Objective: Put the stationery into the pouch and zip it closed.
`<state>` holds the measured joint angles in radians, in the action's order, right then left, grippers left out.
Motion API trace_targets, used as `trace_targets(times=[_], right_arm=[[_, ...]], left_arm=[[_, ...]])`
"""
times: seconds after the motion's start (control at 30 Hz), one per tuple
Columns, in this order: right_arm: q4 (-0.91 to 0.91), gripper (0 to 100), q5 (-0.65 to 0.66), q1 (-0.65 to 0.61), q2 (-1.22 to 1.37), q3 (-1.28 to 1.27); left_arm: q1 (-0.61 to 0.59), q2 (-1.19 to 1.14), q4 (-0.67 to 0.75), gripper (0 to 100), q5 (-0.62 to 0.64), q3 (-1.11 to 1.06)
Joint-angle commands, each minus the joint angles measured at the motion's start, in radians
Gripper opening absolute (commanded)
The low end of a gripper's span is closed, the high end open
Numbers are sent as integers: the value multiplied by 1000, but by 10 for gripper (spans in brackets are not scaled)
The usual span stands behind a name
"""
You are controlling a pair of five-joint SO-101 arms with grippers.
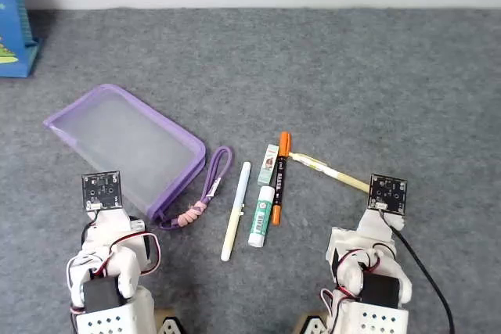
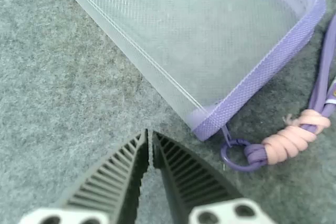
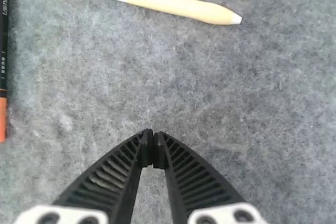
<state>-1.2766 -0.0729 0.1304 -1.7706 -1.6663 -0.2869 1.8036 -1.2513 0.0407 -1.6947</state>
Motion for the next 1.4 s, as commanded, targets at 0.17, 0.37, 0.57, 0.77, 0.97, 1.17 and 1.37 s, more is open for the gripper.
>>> trace_targets(times=[0.17,0.37,0.57,0.77,0.97,1.17,1.37], right_arm=[[4,9,5,2,-10,-18],[2,9,3,2,-10,-18],[-5,12,11,10,-10,-18],[-5,12,121,10,-10,-18],[13,8,195,7,-10,61],[179,12,387,-4,-10,69],[252,24,614,-114,-1,149]], left_arm=[[-5,11,-3,13,6,12],[-5,11,-3,13,6,12],[-5,11,-3,13,6,12],[-5,11,-3,13,6,12],[-5,11,-3,13,6,12],[-5,11,-3,13,6,12],[-5,11,-3,13,6,12]])
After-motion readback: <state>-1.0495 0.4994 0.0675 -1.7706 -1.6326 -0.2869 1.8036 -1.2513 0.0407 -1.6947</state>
